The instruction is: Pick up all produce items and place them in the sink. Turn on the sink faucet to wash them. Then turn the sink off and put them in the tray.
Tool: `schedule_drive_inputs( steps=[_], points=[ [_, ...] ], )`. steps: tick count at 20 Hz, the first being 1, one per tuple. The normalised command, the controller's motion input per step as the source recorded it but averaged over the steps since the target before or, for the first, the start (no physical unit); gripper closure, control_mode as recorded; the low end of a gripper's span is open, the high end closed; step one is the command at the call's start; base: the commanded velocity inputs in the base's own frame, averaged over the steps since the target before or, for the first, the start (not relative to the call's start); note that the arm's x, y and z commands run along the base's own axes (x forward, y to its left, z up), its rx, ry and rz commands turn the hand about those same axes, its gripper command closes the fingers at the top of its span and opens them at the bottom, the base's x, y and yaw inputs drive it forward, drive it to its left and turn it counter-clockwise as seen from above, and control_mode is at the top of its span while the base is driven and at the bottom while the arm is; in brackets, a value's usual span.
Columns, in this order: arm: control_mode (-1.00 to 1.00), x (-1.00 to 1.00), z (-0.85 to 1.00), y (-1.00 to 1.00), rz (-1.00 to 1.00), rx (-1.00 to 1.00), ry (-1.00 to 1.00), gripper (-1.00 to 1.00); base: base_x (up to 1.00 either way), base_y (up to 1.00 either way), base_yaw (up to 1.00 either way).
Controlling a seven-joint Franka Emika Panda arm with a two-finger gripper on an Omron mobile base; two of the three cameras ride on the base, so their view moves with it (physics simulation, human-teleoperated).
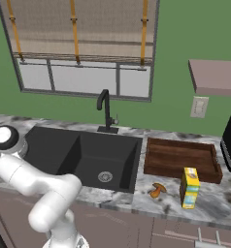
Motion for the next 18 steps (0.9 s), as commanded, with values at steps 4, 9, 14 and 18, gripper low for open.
schedule_drive_inputs(
  steps=[4,9,14,18],
  points=[
    [-1.00,0.00,0.12,-0.97,-0.05,0.00,0.00,1.00,0.00,0.00,0.00],
    [-1.00,-0.05,0.08,-0.95,-0.05,0.00,0.00,1.00,0.00,0.00,0.00],
    [-1.00,-0.16,0.01,-0.97,-0.06,0.00,0.00,1.00,0.00,0.00,0.00],
    [-1.00,-0.27,0.00,-0.99,-0.07,0.01,-0.01,1.00,0.00,0.00,0.00]
  ],
)
